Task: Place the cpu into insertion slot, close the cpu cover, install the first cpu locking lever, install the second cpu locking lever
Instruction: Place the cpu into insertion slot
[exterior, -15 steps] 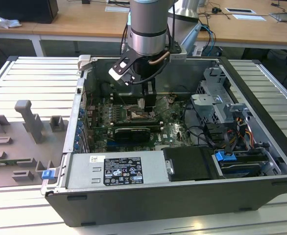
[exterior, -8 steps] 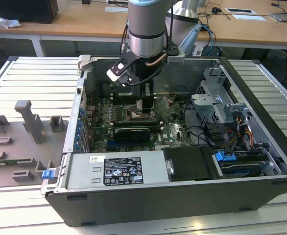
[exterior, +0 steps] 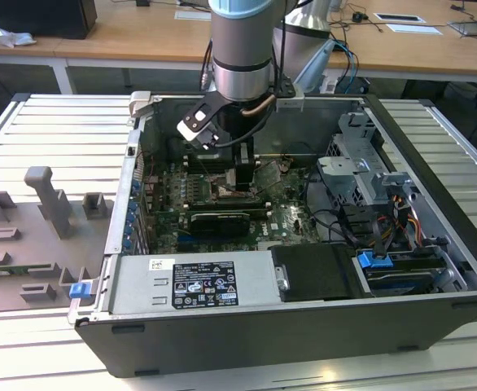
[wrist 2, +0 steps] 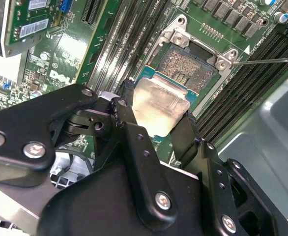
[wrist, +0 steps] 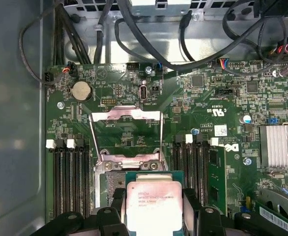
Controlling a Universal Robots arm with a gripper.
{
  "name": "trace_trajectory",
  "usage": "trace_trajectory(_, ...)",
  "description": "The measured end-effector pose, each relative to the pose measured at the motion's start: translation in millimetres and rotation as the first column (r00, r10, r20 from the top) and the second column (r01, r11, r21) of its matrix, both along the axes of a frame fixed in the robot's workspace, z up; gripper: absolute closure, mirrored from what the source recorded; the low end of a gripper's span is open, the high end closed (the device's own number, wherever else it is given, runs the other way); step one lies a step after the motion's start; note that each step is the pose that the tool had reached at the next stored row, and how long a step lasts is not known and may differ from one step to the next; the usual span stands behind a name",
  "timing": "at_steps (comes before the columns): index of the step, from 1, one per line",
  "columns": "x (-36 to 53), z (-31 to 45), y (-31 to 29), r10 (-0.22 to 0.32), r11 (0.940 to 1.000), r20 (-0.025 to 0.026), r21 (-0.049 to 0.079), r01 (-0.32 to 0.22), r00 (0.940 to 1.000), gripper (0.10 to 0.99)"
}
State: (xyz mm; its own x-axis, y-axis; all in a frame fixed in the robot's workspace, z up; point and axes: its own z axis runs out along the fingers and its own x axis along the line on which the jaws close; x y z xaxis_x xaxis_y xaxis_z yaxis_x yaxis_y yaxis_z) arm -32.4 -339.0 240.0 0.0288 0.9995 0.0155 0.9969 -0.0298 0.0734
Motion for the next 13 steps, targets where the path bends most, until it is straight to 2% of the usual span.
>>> trace_trajectory(13,0.0,-3.3,2.7,0.004,1.0,0.0,0.001,-0.004,1.0,0.541)
